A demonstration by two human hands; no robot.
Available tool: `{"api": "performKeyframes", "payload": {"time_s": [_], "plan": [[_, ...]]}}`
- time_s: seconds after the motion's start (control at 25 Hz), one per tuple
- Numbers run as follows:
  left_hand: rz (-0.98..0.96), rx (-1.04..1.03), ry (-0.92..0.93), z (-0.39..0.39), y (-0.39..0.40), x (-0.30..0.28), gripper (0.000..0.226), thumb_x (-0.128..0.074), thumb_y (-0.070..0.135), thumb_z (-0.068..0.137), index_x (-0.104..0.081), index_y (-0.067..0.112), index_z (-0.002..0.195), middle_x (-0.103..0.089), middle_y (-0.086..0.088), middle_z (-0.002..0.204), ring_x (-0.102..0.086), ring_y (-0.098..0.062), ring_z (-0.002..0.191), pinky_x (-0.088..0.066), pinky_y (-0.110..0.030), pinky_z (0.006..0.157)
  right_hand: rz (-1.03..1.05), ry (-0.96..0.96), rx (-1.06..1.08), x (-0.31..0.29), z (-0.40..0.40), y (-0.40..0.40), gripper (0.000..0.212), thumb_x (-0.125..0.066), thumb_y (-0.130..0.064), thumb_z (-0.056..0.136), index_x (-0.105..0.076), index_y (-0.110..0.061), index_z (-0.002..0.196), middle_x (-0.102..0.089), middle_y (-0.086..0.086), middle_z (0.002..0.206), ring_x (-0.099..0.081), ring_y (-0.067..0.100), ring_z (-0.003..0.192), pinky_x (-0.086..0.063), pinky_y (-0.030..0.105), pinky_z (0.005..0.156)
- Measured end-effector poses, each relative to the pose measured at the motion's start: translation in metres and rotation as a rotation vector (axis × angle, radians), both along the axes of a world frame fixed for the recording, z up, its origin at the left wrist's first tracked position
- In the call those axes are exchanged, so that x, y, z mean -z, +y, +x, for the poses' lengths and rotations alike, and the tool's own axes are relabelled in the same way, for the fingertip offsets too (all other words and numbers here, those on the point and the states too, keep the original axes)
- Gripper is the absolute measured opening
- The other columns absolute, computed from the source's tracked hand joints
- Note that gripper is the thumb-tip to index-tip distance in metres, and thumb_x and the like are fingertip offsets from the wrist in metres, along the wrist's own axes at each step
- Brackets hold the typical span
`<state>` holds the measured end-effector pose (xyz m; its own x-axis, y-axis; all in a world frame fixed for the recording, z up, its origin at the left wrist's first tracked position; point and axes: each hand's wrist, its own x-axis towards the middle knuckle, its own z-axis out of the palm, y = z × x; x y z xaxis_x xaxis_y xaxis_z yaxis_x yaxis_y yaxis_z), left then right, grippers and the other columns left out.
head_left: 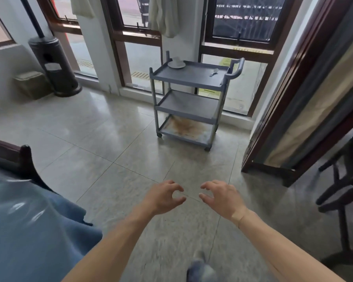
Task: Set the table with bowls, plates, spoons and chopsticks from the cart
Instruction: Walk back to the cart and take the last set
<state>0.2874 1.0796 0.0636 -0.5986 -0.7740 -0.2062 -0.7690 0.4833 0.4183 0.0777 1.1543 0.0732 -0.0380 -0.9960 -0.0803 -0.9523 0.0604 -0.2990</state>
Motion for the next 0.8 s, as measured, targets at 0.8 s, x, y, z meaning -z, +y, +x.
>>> {"api": "performKeyframes", "payload": {"time_s": [0.8], "plan": [[0.137,-0.041,-0.037,-0.080,-0.333,-0.004,0.047,-0.056,0.050,0.093,-0.059,0.024,0.132,-0.059,0.002,0.133,-0.056,-0.015,0.121,-0.047,-0.038,0.102,0.152,-0.008,-0.150,0.011,-0.067,-0.357,0.035,-0.045,-0.046,0.097,-0.060,-0.032,0.124,-0.065,-0.007,0.119,-0.059,0.015,0.112,-0.047,0.035,0.094]]}}
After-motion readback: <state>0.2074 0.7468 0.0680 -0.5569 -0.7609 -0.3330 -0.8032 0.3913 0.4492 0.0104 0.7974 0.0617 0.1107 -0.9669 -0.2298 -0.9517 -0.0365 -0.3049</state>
